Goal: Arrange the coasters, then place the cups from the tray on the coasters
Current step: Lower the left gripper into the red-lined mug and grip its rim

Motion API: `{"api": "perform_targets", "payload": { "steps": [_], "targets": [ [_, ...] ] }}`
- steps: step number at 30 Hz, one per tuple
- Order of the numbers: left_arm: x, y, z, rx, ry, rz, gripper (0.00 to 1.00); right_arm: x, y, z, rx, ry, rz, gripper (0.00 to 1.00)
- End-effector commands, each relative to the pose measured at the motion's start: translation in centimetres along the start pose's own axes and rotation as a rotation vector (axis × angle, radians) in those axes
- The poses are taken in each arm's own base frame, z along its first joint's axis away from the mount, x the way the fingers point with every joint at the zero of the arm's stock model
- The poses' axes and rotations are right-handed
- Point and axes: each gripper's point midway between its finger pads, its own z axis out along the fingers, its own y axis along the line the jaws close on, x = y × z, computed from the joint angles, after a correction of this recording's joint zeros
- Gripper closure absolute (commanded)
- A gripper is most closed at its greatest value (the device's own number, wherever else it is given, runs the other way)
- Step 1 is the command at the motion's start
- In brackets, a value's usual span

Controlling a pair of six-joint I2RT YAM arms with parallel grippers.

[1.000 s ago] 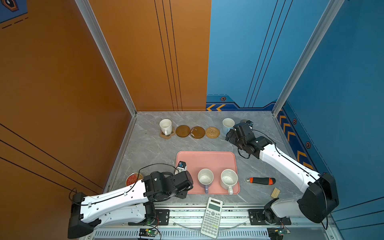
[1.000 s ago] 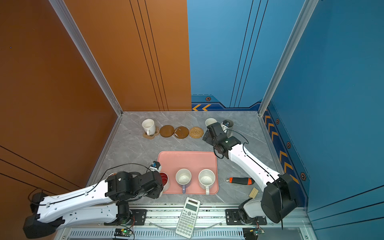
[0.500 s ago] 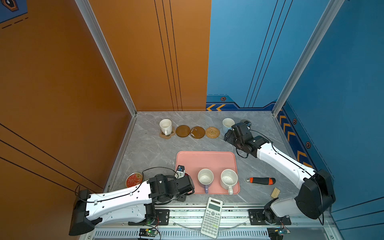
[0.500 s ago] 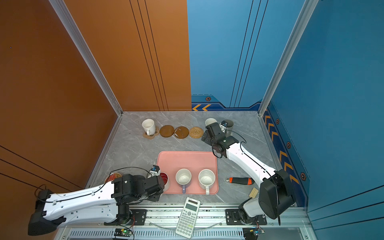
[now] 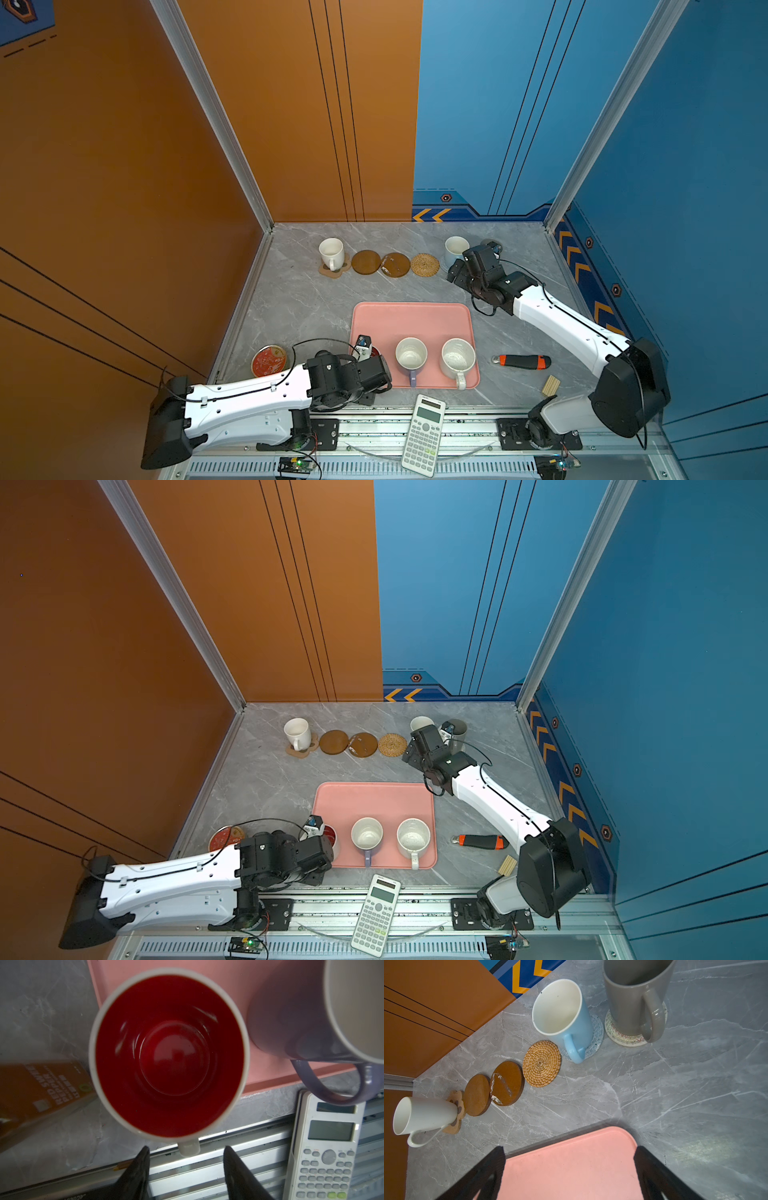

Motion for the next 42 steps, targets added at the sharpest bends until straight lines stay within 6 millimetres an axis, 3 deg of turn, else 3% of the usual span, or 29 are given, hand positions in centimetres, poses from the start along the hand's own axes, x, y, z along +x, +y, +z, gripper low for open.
{"api": "perform_targets", "payload": {
  "steps": [1,22,42],
  "targets": [
    [0.2,-0.2,0.8,0.006,-0.006,-0.013,0.44,0.3,-0.2,0.6,0.007,0.012,0.012,0.05],
    [0.1,0.6,2.9,-0.051,-0.029,-0.055,0.55,0.3,-0.3,0.7,0.012,0.013,0.012,0.05],
    [-0.3,1.4,3.5,-0.062,-0.049,-0.103,0.64,0.5,-0.4,1.0,0.017,0.022,0.015,0.05]
  ]
}}
